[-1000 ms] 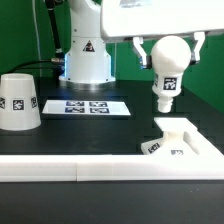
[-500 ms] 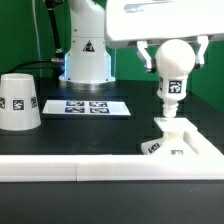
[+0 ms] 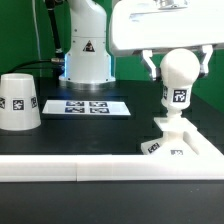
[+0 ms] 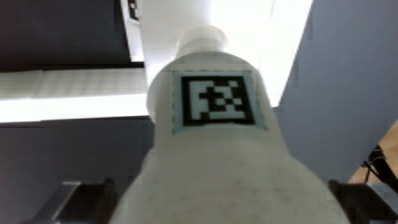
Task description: Assemble lamp
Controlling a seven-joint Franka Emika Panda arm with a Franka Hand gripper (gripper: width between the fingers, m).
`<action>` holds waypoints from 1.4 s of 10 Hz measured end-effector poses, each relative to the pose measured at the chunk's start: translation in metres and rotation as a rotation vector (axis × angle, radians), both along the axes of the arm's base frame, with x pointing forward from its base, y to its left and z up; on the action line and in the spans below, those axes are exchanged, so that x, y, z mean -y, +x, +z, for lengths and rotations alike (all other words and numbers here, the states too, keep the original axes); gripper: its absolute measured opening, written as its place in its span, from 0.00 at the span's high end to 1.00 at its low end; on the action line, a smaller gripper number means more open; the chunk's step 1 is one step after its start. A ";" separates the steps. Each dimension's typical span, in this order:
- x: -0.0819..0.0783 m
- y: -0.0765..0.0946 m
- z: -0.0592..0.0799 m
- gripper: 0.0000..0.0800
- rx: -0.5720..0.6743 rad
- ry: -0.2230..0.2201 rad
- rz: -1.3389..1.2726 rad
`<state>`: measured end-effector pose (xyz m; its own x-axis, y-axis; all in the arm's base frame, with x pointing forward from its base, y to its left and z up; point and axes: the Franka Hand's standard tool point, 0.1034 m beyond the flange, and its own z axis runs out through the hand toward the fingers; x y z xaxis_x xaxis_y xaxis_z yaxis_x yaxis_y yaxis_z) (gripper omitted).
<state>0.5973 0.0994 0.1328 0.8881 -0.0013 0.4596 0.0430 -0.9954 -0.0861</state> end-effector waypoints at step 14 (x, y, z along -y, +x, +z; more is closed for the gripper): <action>-0.003 -0.004 -0.015 0.14 0.109 -0.015 0.004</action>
Offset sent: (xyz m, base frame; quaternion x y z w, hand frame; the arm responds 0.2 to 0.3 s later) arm 0.0032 0.0006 -0.0096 0.0031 0.0143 -0.0109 0.9998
